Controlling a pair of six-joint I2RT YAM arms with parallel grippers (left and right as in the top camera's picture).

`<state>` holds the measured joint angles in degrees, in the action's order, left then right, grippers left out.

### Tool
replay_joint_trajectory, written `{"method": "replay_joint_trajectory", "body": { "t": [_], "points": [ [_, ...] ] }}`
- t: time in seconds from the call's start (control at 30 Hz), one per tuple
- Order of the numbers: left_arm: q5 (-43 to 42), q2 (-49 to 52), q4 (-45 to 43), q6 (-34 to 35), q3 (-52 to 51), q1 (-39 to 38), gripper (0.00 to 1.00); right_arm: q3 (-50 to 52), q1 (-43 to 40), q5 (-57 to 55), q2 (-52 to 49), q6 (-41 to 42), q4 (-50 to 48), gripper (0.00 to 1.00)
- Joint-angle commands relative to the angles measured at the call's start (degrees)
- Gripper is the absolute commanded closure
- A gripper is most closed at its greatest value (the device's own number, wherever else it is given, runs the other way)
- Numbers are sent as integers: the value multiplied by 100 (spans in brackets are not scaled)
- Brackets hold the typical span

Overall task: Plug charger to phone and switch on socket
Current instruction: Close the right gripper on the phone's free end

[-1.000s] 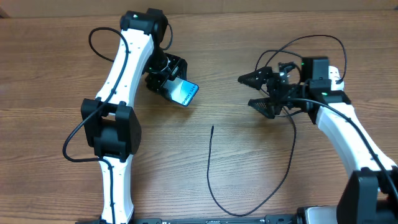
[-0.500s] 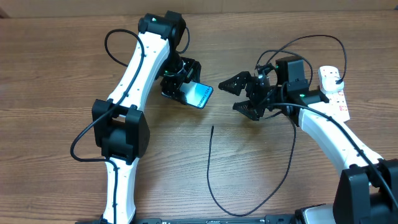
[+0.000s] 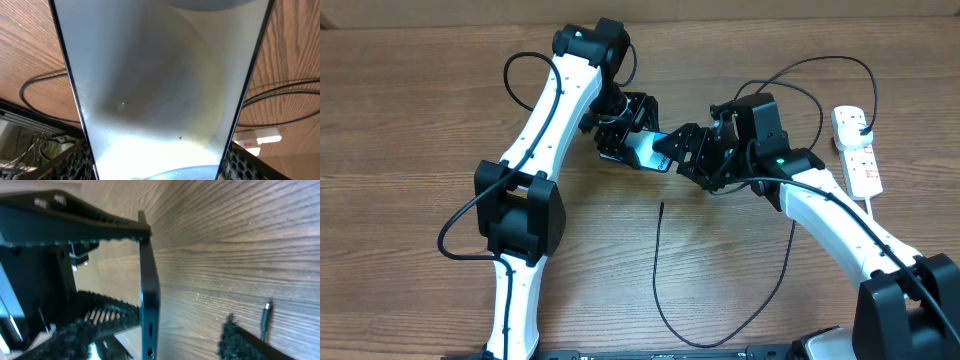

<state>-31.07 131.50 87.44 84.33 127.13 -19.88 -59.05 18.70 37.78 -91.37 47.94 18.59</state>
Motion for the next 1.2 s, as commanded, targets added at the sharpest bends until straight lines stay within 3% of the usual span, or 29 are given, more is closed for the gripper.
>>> {"method": "replay_joint_trajectory", "body": {
  "t": [0.0,0.17,0.27,0.5,1.17],
  "points": [
    [-339,-37,22,138,162,-48,96,-118,59,-201,-7,-15,-55,28],
    [-568,-37,13,138,162,-79,96,-118,59,-278,-7,-15,-52,48],
    [-669,-37,17,92,162,-101,96,-118,61,-354,-7,-15,-55,53],
    [-752,-37,-74,92,162,-199,96,-118,81,-415,-7,-15,-55,56],
    [-791,-37,-271,101,162,-448,96,-118,85,-581,-7,-15,-48,84]
  ]
}}
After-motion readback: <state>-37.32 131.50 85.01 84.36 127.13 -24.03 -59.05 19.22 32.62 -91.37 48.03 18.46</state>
